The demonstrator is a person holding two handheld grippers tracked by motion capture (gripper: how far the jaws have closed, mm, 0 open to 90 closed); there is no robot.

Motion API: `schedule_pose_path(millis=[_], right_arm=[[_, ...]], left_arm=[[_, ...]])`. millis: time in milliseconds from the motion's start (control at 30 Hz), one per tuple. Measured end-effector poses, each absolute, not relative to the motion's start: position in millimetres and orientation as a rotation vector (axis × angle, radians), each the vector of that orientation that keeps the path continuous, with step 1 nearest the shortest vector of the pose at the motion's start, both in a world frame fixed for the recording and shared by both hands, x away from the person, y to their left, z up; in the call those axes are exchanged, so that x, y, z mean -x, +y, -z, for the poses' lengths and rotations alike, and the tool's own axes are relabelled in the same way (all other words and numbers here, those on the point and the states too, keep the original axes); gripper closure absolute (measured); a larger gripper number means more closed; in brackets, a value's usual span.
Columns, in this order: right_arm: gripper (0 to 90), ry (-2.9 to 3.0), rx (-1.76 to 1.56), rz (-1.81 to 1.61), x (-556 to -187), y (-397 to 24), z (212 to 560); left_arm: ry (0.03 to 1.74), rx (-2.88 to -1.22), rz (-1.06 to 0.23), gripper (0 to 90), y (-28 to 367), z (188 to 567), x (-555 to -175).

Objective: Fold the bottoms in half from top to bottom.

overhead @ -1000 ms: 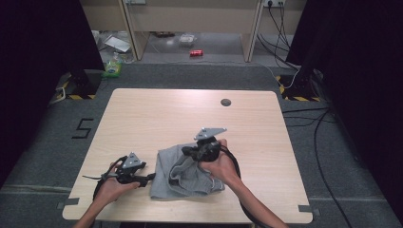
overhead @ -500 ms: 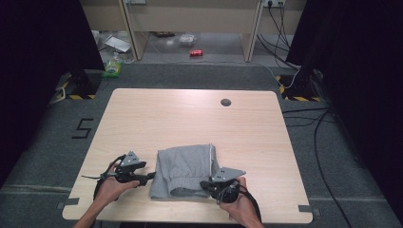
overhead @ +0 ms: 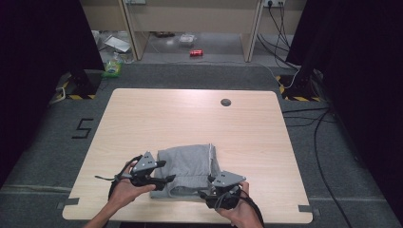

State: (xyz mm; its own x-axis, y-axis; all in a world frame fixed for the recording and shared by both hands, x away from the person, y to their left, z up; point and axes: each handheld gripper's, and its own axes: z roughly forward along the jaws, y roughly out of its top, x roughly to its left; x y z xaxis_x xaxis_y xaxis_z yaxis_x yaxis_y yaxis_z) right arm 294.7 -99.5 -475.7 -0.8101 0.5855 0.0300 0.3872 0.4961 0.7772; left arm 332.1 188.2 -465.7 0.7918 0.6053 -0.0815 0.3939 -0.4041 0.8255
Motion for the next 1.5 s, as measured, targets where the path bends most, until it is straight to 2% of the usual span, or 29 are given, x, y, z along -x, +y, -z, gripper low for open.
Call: schedule_pose_path(millis=[133,200,300,367,500,600,667,733,900,1000,1133,1300,1367,1467,1500], right_arm=[[49.0,2.560,-0.829,-1.076,-297.4,-98.0,486.0],[60.5,2.601,-0.849,-1.055,-300.9,-99.0,489.1],[79.2,2.610,-0.842,-1.083,-306.3,-103.8,478.9],[83.8,2.580,-0.790,-1.073,-310.6,-107.2,463.8],[84.7,2.548,-0.747,-1.020,-316.7,-111.1,446.6],[83.4,2.606,-0.767,-0.990,-317.3,-113.8,469.6],[79.1,2.631,-0.792,-0.997,-312.3,-115.8,485.3],[69.2,2.617,-0.831,-1.050,-309.3,-119.0,485.2],[57.5,2.475,-0.839,-1.210,-309.9,-122.5,449.1],[58.5,2.455,-0.848,-1.235,-320.9,-110.5,443.3],[66.3,2.515,-0.889,-1.147,-334.3,-93.7,463.4],[77.4,2.560,-0.868,-1.030,-321.4,-95.7,485.1],[77.5,2.537,-0.866,-1.022,-313.7,-96.9,491.5],[71.1,2.546,-0.884,-1.016,-310.2,-98.2,492.4],[65.9,2.549,-0.905,-1.035,-310.8,-98.9,492.3]], left_arm=[[0.691,-2.064,-0.248,35.6,178.7,467.2,-328.0],[0.668,-2.072,-0.236,36.6,176.5,468.5,-326.0],[0.625,-2.106,-0.214,43.7,175.1,470.7,-323.3],[0.599,-2.139,-0.212,48.7,175.0,474.1,-321.9],[0.572,-2.192,-0.201,54.8,176.1,483.0,-318.7],[0.571,-2.210,-0.190,57.5,180.4,489.4,-318.1],[0.559,-2.206,-0.184,59.7,182.9,492.1,-316.3],[0.554,-2.213,-0.183,61.4,183.4,492.5,-315.4],[0.526,-2.222,-0.189,64.1,184.3,489.7,-310.0],[0.519,-2.223,-0.197,68.5,183.9,490.3,-308.0],[0.505,-2.219,-0.196,76.5,184.8,492.5,-305.9],[0.479,-2.230,-0.216,84.4,186.3,494.6,-294.6],[0.485,-2.245,-0.204,89.4,188.8,500.3,-290.3],[0.535,-2.242,-0.185,86.2,194.7,509.0,-291.5],[0.556,-2.225,-0.177,84.2,197.2,508.3,-293.2]])
